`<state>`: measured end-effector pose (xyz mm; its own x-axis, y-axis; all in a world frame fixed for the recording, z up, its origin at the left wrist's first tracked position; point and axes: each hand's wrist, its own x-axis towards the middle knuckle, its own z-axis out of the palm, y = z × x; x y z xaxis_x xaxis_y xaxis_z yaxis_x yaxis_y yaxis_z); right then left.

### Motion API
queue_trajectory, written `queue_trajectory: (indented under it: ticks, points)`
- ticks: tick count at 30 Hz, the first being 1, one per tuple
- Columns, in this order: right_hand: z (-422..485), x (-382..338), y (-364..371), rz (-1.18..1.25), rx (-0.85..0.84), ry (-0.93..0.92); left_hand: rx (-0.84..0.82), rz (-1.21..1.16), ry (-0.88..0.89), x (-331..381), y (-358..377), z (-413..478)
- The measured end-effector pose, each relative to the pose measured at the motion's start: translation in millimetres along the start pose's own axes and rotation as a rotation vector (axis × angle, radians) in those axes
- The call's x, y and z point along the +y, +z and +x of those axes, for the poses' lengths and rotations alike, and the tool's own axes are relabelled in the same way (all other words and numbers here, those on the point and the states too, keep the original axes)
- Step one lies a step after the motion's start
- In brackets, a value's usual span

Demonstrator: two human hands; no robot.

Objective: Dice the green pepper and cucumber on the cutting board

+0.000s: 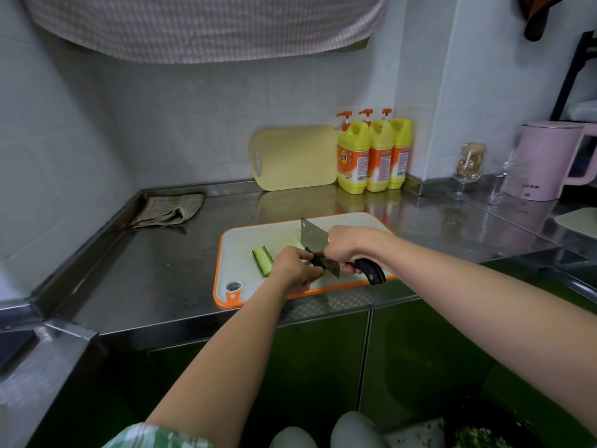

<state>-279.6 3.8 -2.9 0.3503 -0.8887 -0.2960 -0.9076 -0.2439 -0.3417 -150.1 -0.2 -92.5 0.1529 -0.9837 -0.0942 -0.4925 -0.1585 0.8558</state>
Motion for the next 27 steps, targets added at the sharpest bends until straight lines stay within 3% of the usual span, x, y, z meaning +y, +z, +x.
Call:
queue_trajectory:
  ticks: [6, 21, 27]
  points:
    - [10, 2, 22, 0.004, 0.070, -0.009, 0.018, 0.059, 0.029, -2, -1, 5]
    - [34, 28, 21, 0.291, 0.279, -0.009, 0.051, -0.032, -0.013, -2, 2, 3]
    - [23, 33, 0, 0.283, 0.177, -0.031, 0.169, 0.068, -0.028, -2, 10, 4]
